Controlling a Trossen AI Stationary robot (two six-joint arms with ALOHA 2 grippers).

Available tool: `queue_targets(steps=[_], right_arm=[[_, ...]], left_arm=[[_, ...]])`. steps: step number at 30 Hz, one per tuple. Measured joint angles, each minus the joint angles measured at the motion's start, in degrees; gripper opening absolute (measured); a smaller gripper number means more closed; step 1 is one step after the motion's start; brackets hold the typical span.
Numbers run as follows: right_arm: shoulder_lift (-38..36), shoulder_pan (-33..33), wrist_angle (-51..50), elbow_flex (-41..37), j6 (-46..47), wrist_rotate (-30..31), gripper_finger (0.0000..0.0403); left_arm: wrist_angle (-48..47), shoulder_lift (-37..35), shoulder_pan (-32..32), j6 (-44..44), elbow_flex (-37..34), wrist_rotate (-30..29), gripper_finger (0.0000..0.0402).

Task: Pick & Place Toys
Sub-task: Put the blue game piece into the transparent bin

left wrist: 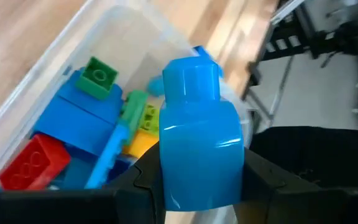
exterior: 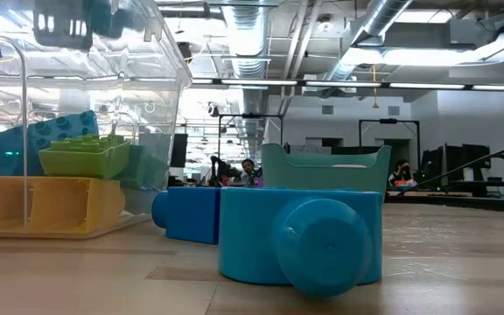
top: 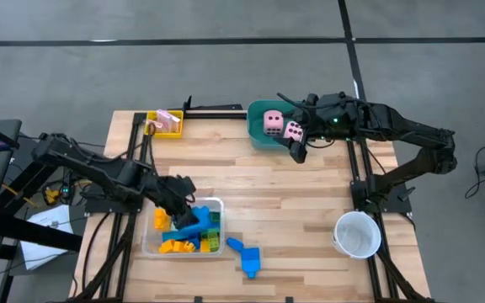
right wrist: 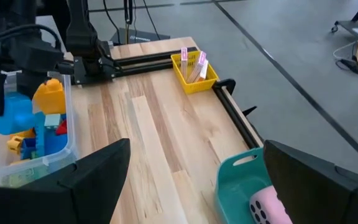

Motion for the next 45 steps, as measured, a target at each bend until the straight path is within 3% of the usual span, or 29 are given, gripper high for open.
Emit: queue_targets(steps=[4, 12, 19, 23, 28, 40, 45], right_arm=[[0.1, 0.0, -0.3, -0.1, 0.8, 0.0, 0.0358], [0.0, 0.0, 0.1, -0.1, 0.8, 0.0, 0.0358], [0.0, 0.0, 0.2, -0.1, 0.8, 0.0, 0.0358], [0.0, 0.0, 0.3, -0.1, 0.8, 0.0, 0.0358], [0.0, 0.0, 0.3, -0.1, 1.2, 0.0, 0.0358], [0.0, 0.0, 0.3, -0.1, 1.2, 0.0, 0.0358], [0.0, 0.0, 0.3, -0.1, 1.2, 0.0, 0.0358]], left_arm=[[-0.1, 3.0, -3.3, 1.7, 0.0, -3.8, 0.012], [2.4, 7.7, -11.0, 3.8, 0.1, -19.4, 0.012], [-8.7, 16.3, -13.5, 3.9, 8.3, -25.6, 0.012], [-13.3, 20.9, -13.0, 3.8, 12.4, -26.4, 0.012], [-14.0, 24.3, -12.6, 1.9, 12.7, -25.9, 0.012], [-13.7, 25.7, -12.6, 1.2, 12.8, -25.9, 0.0122], [-13.1, 25.7, -12.6, 1.2, 12.8, -25.9, 0.0219]])
